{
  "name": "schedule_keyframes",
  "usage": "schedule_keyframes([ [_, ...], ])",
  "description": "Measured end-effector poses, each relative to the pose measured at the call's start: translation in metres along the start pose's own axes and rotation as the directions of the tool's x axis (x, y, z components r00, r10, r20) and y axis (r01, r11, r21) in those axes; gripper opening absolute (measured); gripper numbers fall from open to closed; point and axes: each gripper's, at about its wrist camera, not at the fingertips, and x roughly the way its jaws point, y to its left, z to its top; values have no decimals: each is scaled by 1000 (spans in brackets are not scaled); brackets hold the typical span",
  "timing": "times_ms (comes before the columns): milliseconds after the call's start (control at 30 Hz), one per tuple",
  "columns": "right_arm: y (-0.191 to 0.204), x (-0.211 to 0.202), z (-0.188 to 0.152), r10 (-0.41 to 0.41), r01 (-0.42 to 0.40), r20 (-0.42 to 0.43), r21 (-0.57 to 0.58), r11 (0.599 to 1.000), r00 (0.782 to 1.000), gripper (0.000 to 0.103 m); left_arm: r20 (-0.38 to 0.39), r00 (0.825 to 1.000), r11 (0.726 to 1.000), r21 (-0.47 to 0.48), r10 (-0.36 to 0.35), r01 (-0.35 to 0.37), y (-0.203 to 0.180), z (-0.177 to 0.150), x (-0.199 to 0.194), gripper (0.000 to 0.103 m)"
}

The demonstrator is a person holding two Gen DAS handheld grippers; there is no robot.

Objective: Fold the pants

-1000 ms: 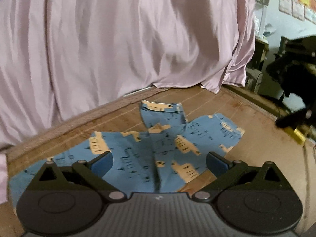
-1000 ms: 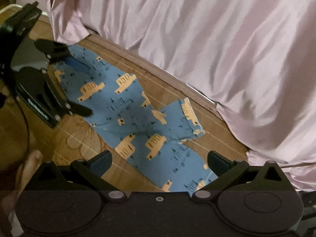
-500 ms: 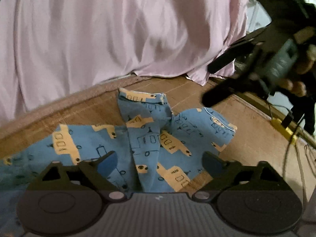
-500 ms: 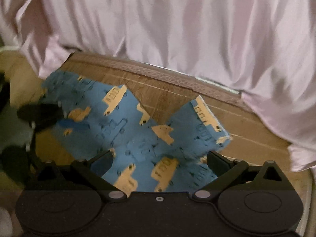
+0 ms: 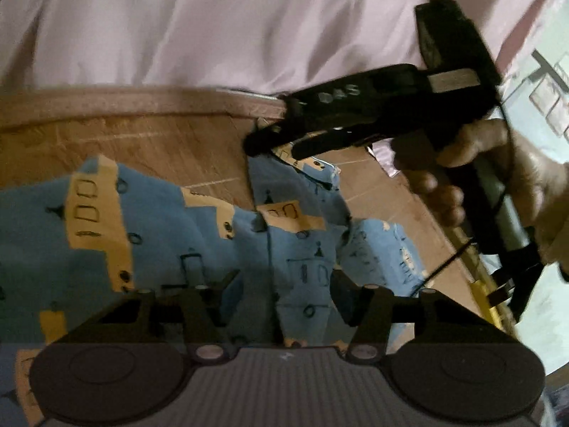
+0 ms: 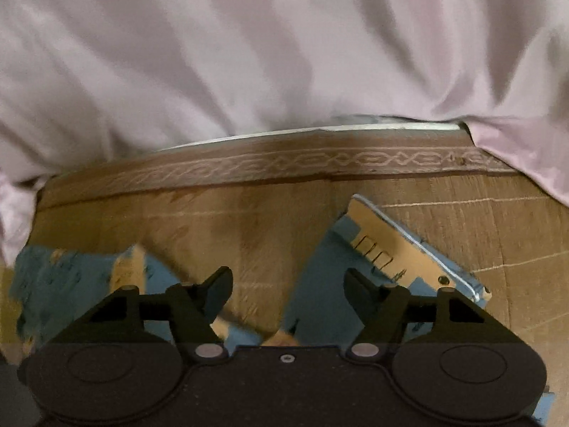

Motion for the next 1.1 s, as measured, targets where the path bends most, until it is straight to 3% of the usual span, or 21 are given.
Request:
schedule_keyframes([
  [100,-8,13,9,-26,27,-11,45,999,1000,68,-54,998,999,-30,-12,10,3,6,12,54],
  [233,-17,24,18,-72,72,-15,76,994,997,60,-126,992,998,-54,3,-9,7,8,24,23],
  [400,-27,27,19,-69,69,-5,162,984,998,54,-144,989,998,-56,-9,1,3,11,24,11],
  [500,-26,20,19,-79,79,-6,164,983,997,44,-143,990,999,-24,18,-22,-4,10,25,8],
  [667,-25,18,11,-43,50,-44,166,985,998,44,-135,991,1000,-13,26,-28,-11,9,25,6],
  [733,-22,23,10,-76,81,-36,166,983,996,45,-132,991,999,-12,29,-31,-11,9,25,4],
  [833,-17,31,10,-119,120,-16,162,980,993,57,-103,994,999,-8,37,-38,-13,8,21,4],
  [967,-1,35,7,-196,193,12,101,976,981,56,-67,997,999,-3,43,-44,-15,6,17,2],
  [1067,-1,32,3,-210,204,49,107,973,976,29,-57,997,999,0,47,-47,-17,6,16,1],
  [1100,-3,30,2,-205,197,60,118,973,977,10,-55,997,999,-1,45,-46,-18,6,16,1],
])
